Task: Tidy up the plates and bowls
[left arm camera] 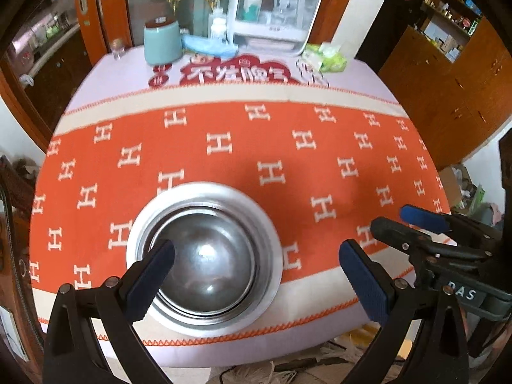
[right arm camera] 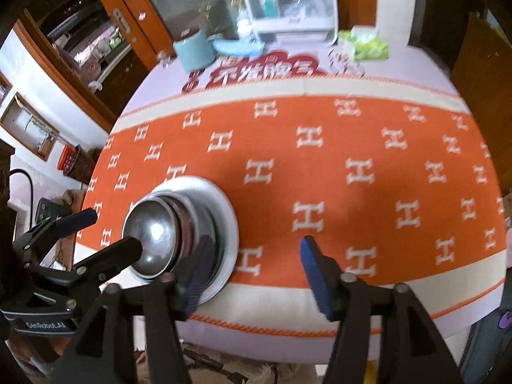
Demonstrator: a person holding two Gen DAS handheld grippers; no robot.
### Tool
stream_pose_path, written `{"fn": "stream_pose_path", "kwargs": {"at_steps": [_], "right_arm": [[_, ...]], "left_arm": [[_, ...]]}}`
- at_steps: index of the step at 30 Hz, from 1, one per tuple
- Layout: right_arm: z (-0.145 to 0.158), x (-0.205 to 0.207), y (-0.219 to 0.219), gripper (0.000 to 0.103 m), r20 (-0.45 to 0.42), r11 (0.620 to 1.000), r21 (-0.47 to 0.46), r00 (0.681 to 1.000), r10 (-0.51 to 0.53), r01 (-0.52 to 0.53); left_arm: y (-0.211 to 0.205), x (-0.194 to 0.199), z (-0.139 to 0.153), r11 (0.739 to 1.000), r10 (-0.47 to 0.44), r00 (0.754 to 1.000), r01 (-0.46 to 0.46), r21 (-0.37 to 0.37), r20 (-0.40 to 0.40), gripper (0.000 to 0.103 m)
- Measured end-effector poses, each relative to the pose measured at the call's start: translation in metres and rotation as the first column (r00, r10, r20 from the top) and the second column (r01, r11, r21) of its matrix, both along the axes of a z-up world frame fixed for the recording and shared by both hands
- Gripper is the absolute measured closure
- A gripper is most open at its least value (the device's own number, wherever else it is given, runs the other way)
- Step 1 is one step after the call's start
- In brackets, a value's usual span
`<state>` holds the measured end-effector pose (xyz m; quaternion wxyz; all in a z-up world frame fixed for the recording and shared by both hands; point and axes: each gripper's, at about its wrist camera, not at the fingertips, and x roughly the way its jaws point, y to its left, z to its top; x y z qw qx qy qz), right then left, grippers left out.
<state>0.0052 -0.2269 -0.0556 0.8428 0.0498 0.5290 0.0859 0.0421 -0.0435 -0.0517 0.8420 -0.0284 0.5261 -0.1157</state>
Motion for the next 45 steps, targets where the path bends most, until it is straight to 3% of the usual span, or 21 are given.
{"fn": "stream_pose_path", "kwargs": {"at_steps": [9,16,22,33,42,45], "right_arm": [[0.042,-0.010,-0.029,0.036,0.161,1.000,-0.018,0.987,-0.018,0.021],[0.064,-0.021,-0.042,0.035,0.263,0.996,-0.076,0.965,-0.019,0.040],[0.071,-0.026,-0.051,0.031,0.289,0.996,-0.081,0.957,-0.010,0.035],[0.080,-0.032,-0.066,0.030,0.322,0.996,-0.076,0.947,-0.010,0.036],[0.081,-0.034,-0.071,0.024,0.324,0.998,-0.058,0.946,-0.016,0.037],[0.081,-0.034,-0.072,0.017,0.324,0.998,-0.058,0.946,-0.020,0.040]], "left_arm": [[-0.034,-0.011,0.044,0.997,0.070,0.986,-0.075,0.027,0.148,0.001],[-0.051,-0.024,0.061,0.988,0.128,0.968,-0.143,0.059,0.216,0.001],[-0.057,-0.032,0.070,0.975,0.186,0.948,-0.210,0.068,0.257,0.001],[-0.068,-0.041,0.075,0.963,0.216,0.936,-0.252,0.099,0.278,0.001],[-0.073,-0.042,0.078,0.958,0.221,0.931,-0.263,0.112,0.292,0.001],[-0.073,-0.044,0.078,0.958,0.223,0.930,-0.265,0.109,0.293,0.001]]}}
